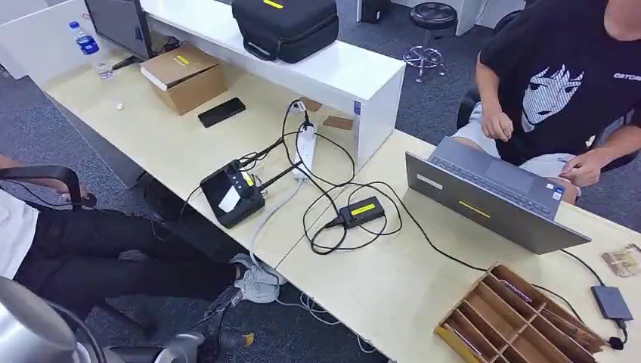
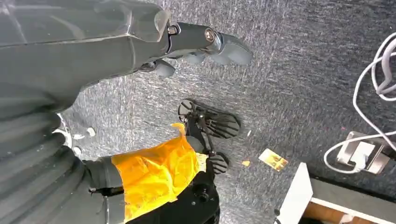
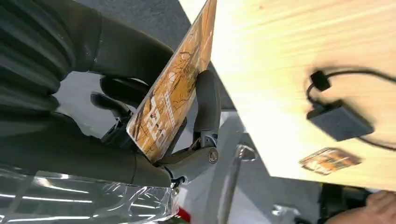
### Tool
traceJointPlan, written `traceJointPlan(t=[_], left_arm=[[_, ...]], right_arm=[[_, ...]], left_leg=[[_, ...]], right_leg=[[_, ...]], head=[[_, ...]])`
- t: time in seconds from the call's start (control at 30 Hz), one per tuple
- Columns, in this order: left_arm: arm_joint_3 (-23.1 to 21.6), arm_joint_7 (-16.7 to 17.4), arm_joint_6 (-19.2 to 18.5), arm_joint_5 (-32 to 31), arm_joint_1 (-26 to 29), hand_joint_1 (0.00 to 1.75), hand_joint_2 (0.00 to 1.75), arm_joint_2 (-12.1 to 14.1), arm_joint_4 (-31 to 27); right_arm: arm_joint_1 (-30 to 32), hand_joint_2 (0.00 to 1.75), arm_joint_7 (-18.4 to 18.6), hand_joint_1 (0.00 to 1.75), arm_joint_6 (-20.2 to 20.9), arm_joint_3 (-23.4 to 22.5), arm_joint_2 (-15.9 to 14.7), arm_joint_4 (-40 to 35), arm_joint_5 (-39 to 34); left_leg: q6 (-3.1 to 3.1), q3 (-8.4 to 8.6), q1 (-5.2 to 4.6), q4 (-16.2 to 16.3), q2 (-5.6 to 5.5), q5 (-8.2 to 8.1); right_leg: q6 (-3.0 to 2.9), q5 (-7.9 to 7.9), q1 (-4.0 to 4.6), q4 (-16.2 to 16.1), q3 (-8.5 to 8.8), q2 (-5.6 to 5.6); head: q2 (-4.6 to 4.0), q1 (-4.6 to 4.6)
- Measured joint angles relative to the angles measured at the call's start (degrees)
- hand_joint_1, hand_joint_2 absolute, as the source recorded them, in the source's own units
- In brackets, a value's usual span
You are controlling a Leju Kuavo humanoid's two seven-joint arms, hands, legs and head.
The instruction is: Pass the card to the sensor for recognition and then transmit it.
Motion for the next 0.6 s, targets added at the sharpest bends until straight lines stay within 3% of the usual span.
traceJointPlan(t=[0.2, 0.33, 0.6], left_arm=[[0.9, -0.3, -0.3, -0.9, 0.0, 0.00, 1.75, 0.2, 0.0], [1.0, -0.3, -0.3, -1.5, -0.1, 0.00, 1.75, 0.2, 0.0], [1.0, -0.2, -0.4, -2.7, -0.3, 0.00, 1.75, 0.2, 0.0]], right_arm=[[-1.9, 1.75, 0.4, 1.75, 2.1, 3.3, -2.1, 0.2, -0.7], [-3.6, 1.75, 2.2, 1.75, 3.0, 6.3, -2.2, 1.0, 0.7], [-5.9, 1.75, 2.3, 1.75, 3.7, 11.0, -2.1, 2.8, 1.2]], left_leg=[[0.00, 0.00, 0.00, 0.0, 0.01, 0.00], [0.00, 0.02, 0.01, 0.0, 0.01, 0.00], [0.00, 0.00, 0.00, 0.0, 0.02, 0.00]], right_leg=[[0.00, 0.00, 0.00, 0.0, 0.00, 0.00], [0.00, 0.00, 0.00, 0.0, 0.00, 0.01], [0.00, 0.00, 0.00, 0.0, 0.00, 0.01]], head=[[0.00, 0.00], [0.00, 0.00], [0.00, 0.00]])
